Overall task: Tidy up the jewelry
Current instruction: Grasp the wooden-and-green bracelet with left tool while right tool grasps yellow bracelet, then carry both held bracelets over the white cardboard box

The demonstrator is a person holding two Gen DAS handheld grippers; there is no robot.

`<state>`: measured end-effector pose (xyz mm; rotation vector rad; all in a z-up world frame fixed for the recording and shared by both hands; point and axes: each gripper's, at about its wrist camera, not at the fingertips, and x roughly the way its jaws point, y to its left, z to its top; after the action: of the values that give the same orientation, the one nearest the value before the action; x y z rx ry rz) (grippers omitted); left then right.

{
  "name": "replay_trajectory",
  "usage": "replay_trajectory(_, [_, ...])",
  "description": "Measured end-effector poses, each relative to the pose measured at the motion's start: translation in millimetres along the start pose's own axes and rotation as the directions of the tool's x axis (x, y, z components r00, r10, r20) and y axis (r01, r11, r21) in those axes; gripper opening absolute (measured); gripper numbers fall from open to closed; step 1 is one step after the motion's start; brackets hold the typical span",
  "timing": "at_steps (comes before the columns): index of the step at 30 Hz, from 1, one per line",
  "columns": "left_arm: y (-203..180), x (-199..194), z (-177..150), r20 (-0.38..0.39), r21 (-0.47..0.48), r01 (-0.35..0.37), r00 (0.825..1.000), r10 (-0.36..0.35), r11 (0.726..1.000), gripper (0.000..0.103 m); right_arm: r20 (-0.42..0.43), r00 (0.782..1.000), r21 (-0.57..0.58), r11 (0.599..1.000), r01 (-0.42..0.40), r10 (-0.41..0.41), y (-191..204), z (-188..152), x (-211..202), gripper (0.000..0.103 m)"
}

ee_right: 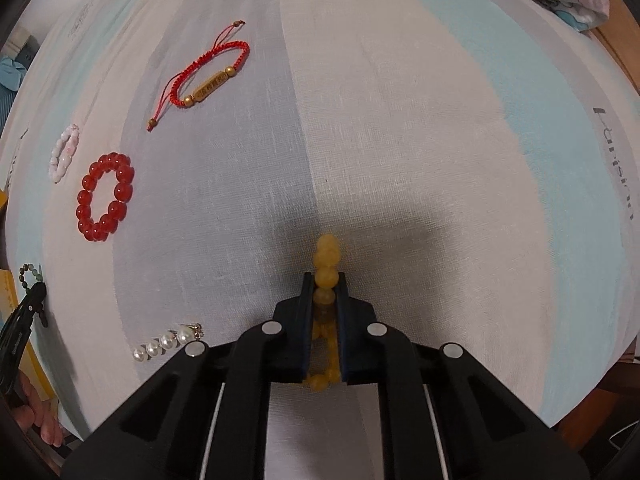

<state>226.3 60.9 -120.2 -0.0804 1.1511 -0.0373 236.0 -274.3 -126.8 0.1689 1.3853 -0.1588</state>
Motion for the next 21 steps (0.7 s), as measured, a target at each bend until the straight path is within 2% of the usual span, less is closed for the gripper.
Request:
replay_trajectory(11, [-6, -11, -3, 0.007, 0.011, 0.025, 1.000, -0.025, 1.000, 0.010, 0.090, 0.996, -0.008, 1.000, 0.023, -0.022, 11, -3, -27, 0.009])
replay_trajectory(16, [-7, -23, -1, 0.025, 0.014, 0.027, 0.999, -0.027, 1.000, 0.010, 0.162, 0.985, -0.010, 0.998, 0.056, -0.053, 22, -9, -46, 0.009])
replay_trajectory(21, [-6, -40, -2, 0.048, 0.013, 0.014, 0.999, -0.015, 1.000, 0.010, 0.211, 0.977, -0.020, 0.999, 0.044, -0.039, 23, -19, -70, 0.009])
